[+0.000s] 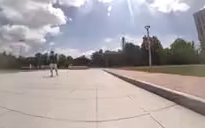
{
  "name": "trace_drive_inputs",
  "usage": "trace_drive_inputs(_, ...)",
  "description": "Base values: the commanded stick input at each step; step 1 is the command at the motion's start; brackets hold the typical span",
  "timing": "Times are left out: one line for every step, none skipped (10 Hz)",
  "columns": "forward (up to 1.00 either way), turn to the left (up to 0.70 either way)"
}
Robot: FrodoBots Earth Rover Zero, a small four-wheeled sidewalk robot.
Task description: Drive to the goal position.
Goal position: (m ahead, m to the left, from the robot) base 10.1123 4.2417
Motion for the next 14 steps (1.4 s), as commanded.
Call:
trace_drive_inputs(0.70, 0.00)
trace_drive_inputs(0.70, 0.00)
trace_drive_inputs(0.70, 0.00)
trace_drive_inputs(0.70, 0.00)
trace_drive_inputs(0.70, 0.00)
trace_drive_inputs(0.70, 0.00)
trace_drive_inputs(0.70, 0.00)
trace_drive_inputs(0.70, 0.00)
trace_drive_inputs(0.70, 0.00)
trace_drive_inputs(0.70, 0.00)
trace_drive_inputs(0.70, 0.00)
trace_drive_inputs(0.70, 0.00)
trace_drive_inputs(0.70, 0.00)
trace_drive_inputs(0.70, 0.00)
